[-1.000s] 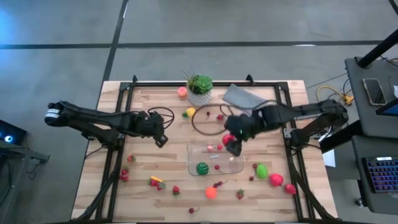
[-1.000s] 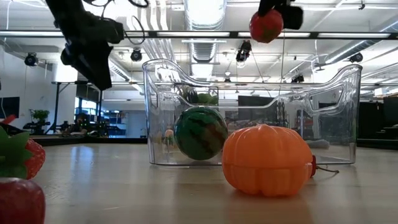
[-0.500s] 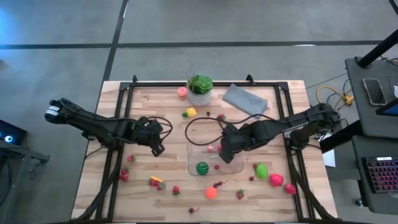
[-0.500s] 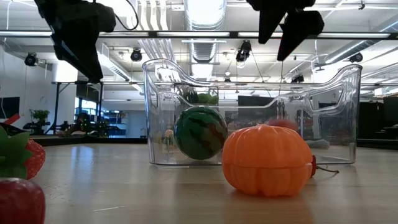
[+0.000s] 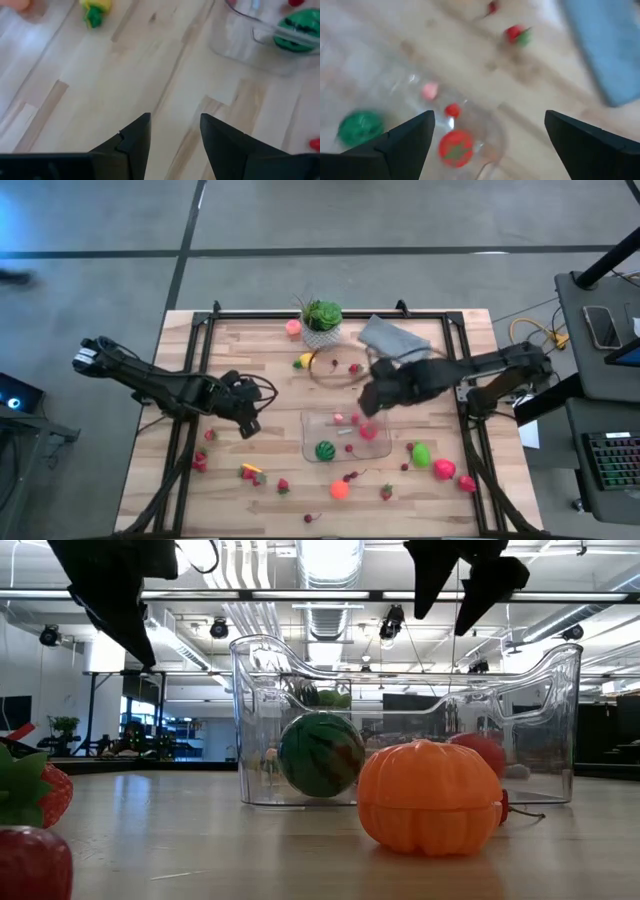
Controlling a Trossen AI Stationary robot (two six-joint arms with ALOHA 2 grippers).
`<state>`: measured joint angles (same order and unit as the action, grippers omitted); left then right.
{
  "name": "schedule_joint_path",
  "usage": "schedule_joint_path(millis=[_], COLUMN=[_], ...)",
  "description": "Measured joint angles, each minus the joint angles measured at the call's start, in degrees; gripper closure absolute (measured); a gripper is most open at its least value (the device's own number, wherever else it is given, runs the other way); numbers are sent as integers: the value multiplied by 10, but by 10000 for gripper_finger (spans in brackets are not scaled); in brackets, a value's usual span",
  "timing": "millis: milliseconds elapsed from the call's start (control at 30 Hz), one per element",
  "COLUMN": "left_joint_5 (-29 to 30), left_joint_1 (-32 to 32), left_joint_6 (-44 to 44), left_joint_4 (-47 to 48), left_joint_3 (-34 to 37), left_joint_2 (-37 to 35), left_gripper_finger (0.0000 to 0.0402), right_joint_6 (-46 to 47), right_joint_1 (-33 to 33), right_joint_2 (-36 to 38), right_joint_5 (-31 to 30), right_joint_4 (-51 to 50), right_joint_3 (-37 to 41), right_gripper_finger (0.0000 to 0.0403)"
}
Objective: Pick and placing Produce into tupperware
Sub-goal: Put the peach into the transparent bin
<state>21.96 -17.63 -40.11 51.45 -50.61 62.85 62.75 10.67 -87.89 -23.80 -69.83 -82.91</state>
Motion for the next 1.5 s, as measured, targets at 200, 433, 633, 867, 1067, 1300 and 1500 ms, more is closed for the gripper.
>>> schedule_joint_path(millis=[200, 433, 633, 867, 1067, 1300, 1500], left_joint_5=[28, -21, -113, -189, -238, -292, -339], left_joint_1=[36, 185, 343, 441, 555, 611, 636], left_joint_6=[-29, -12, 291, 528, 530, 583, 634], left_joint_4=[-2, -36, -145, -220, -217, -214, -189], left_joint_3=[-1, -15, -15, -35, -70, -151, -207], left_joint_2=[0, 0, 21, 62, 167, 267, 324], left_gripper_finger=[245, 245, 245, 245, 245, 245, 245], right_joint_6=[-26, -78, -146, -210, -281, -340, -343], right_joint_1=[-48, -107, -152, -186, -219, -260, -287], right_joint_2=[59, 105, 118, 122, 122, 131, 139], right_joint_5=[-4, -3, -3, 23, 58, 64, 44], right_joint_4=[-9, -11, -11, -20, -20, -19, -17], right_joint_3=[0, 0, 0, 0, 0, 0, 0], right_gripper_finger=[33, 33, 32, 32, 33, 32, 32])
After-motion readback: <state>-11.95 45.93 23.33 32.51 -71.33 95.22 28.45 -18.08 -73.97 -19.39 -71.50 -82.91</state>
